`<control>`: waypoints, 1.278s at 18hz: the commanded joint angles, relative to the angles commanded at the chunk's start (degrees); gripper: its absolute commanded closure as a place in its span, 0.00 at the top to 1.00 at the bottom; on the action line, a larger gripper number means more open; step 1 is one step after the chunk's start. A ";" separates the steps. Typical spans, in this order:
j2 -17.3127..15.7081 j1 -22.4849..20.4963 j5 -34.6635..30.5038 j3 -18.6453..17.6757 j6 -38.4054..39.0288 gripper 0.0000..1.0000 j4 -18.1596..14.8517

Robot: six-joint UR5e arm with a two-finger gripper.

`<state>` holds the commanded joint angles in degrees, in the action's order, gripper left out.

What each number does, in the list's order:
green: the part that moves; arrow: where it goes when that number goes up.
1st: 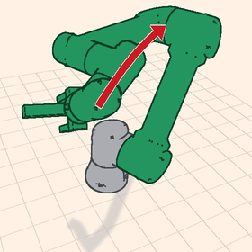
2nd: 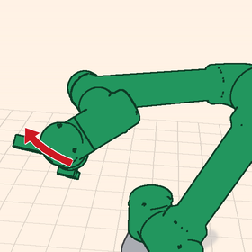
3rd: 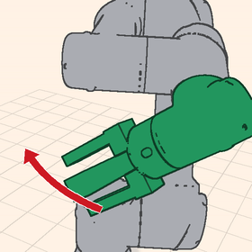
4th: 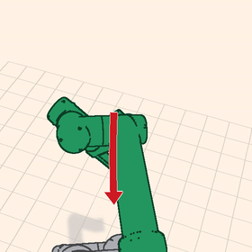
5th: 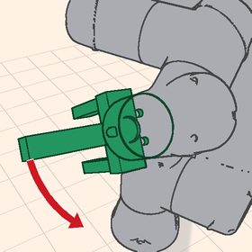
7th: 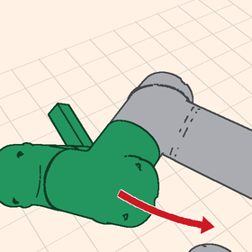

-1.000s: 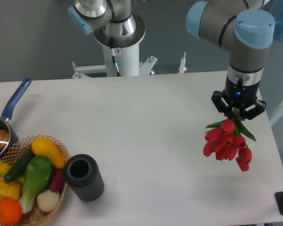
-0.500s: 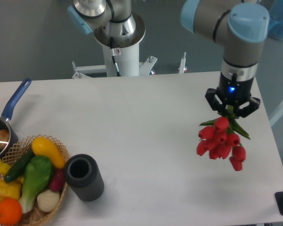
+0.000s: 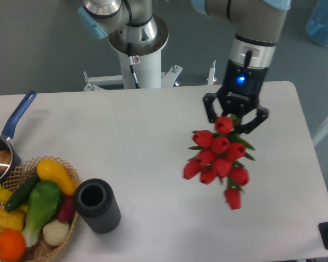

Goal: Insert the flowers into the vase
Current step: 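Carry the tulips over the black vase, stems pointing down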

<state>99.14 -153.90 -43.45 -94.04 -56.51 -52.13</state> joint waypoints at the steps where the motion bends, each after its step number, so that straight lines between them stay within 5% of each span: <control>1: 0.44 0.18 2.99 -0.09 -0.09 0.00 0.18; 4: 2.81 2.37 13.80 -0.18 -0.26 0.00 0.27; 10: 7.12 8.44 19.79 -0.18 -0.44 0.00 6.59; 20: 6.68 8.88 31.84 2.45 -0.44 0.00 6.69; 23: 8.96 10.28 32.72 5.17 -0.53 0.00 6.86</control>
<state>108.09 -143.62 -10.72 -88.87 -57.04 -45.26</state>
